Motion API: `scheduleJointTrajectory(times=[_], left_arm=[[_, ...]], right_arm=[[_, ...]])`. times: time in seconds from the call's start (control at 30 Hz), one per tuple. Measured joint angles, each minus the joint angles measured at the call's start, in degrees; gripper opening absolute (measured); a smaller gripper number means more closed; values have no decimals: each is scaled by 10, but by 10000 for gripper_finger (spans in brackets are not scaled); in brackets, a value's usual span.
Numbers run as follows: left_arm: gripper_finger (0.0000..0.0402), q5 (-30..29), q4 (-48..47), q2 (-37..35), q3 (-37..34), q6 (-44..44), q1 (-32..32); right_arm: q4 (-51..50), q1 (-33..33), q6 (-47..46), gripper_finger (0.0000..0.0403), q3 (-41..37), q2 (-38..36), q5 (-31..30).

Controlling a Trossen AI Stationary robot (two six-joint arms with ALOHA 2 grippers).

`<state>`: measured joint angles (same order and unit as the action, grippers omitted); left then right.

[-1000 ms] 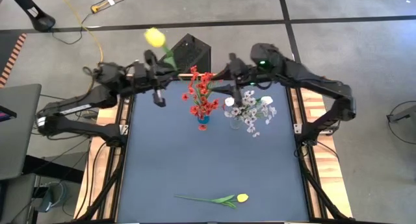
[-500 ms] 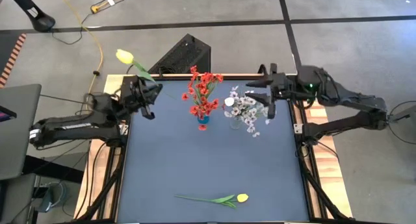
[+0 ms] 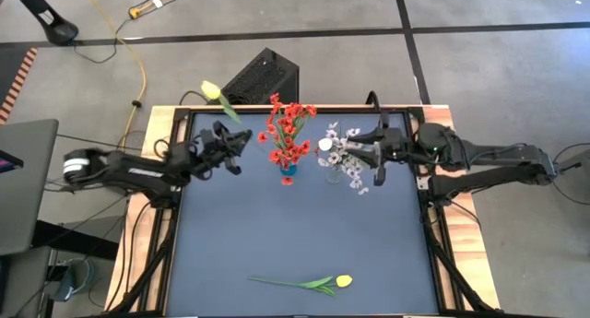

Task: Sort flowers into vase by color
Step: Put the top yellow tulip into the blue vase

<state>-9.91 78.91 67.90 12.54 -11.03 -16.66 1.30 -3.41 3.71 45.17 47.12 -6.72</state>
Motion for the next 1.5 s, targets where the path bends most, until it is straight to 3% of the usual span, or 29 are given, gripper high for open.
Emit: scheduleJointTrajectory(times=[0.17,0.47,0.77,1.5], left_arm=[[0,0,110,107,23,-7,1],[0,0,107,214,89,-26,1],[0,0,103,223,95,-29,1],[0,-12,17,223,111,-12,1]], right_arm=[[-1,8,7,168,-16,-4,-13],[3,16,30,168,-15,-48,-12],[-25,23,36,168,-15,-91,-12],[-21,27,35,168,-15,-77,-11]])
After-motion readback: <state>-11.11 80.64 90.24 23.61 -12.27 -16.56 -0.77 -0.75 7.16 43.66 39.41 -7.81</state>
